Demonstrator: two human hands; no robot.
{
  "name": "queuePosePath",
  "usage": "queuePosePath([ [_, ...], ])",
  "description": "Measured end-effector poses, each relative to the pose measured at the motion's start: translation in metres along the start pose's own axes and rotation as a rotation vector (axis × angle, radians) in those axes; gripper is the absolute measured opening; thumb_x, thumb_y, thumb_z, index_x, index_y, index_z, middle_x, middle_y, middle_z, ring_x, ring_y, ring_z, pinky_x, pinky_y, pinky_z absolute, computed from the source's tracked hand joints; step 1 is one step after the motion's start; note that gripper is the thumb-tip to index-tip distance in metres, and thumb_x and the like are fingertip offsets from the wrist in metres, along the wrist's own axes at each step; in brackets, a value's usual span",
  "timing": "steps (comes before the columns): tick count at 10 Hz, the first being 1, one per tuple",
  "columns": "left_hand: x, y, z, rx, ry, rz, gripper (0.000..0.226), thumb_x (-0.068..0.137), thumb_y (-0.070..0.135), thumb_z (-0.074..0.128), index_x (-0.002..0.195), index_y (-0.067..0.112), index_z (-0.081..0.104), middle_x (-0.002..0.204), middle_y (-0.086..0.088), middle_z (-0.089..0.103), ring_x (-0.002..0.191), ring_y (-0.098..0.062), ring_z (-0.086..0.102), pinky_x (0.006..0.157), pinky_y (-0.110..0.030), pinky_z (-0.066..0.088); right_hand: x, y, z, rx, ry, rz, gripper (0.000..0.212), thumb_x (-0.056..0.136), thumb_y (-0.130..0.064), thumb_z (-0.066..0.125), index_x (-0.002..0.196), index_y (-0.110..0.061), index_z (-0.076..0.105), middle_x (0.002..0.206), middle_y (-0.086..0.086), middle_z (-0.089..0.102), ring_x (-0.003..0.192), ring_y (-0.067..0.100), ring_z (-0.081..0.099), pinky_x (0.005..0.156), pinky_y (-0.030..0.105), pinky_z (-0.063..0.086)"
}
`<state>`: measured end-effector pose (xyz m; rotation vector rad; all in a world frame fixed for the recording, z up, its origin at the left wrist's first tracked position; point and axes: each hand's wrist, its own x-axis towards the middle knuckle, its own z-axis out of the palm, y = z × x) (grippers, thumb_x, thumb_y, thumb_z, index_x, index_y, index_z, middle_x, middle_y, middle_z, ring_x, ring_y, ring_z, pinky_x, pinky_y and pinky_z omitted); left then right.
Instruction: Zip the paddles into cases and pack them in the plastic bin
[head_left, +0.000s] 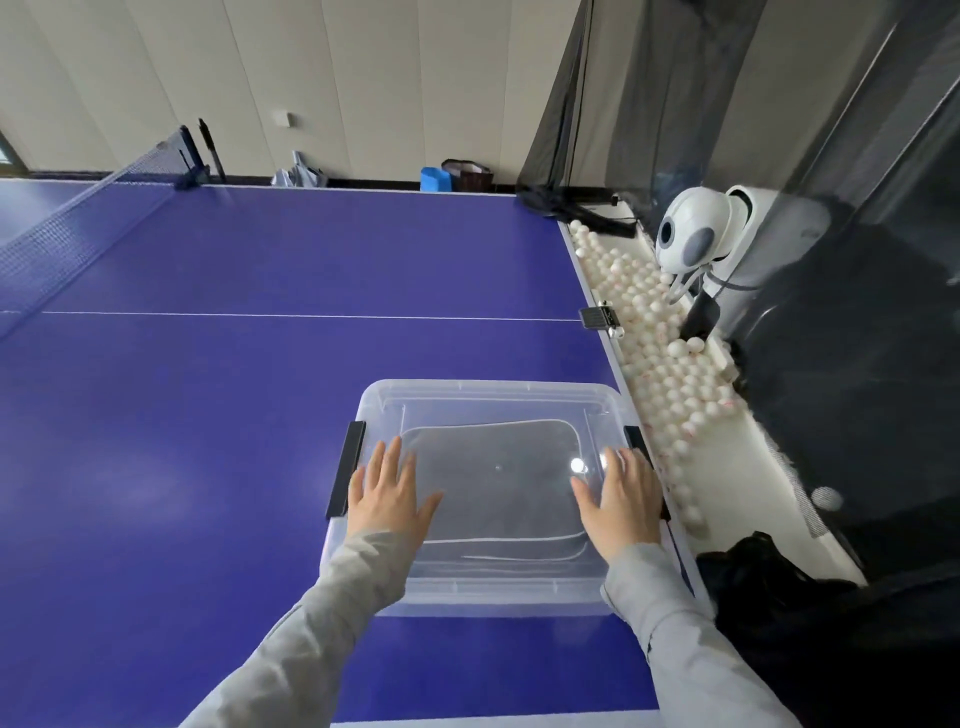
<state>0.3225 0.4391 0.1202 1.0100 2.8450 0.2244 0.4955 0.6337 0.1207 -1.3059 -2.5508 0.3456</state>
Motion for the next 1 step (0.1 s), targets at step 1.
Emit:
queuePosePath([
  [1, 0.0062, 0.0161, -0.0036, 0.054, -0.051, 0.071, 0.066, 0.096, 0.054, 0.026, 0.15, 0.02, 0.008, 0.16, 0.004, -0.009, 0.147, -0.014, -0.01, 0.117, -0.037, -0.003, 0.0076, -0.017, 0.0067, -0.046, -0.078, -0.116, 0.063, 0.094, -0.044, 0.046, 0.144, -0.011, 0.03, 0.151, 0.011, 0.03, 0.141, 0.025, 0.024, 0.116, 0.04, 0.019],
])
